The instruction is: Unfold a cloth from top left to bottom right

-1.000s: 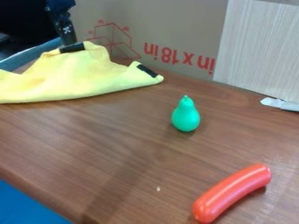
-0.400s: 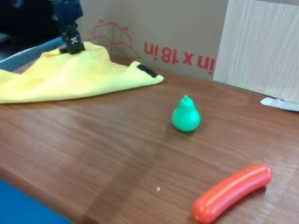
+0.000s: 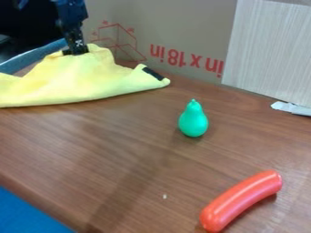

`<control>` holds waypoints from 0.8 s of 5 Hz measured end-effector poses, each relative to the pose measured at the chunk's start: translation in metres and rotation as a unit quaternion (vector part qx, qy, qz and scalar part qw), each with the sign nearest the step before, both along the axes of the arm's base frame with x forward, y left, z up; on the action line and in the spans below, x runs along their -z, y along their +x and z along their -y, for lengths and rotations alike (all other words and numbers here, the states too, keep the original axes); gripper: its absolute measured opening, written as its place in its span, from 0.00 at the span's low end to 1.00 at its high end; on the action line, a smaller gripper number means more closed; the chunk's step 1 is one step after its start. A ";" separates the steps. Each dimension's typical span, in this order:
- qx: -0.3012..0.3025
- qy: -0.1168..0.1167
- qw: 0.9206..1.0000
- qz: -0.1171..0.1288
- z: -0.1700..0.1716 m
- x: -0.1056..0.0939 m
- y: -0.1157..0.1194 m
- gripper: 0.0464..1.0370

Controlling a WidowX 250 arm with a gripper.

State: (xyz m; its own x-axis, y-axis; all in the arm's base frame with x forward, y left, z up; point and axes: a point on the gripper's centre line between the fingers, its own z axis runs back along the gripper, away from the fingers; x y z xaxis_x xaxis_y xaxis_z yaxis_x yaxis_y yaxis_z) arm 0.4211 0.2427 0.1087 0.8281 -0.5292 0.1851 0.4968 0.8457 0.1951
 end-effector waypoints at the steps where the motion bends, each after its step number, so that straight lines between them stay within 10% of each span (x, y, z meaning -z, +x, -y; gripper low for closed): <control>1: -0.001 -0.005 1.000 -0.002 0.001 0.001 -0.001 0.10; 4: 0.018 -0.060 0.998 -0.010 0.004 -0.006 -0.015 0.01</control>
State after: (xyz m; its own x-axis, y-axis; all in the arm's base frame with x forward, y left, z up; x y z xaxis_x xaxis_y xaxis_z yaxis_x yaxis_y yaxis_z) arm 0.4061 0.2386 0.1148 0.8132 -0.5333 0.2329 0.5298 0.8440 0.0828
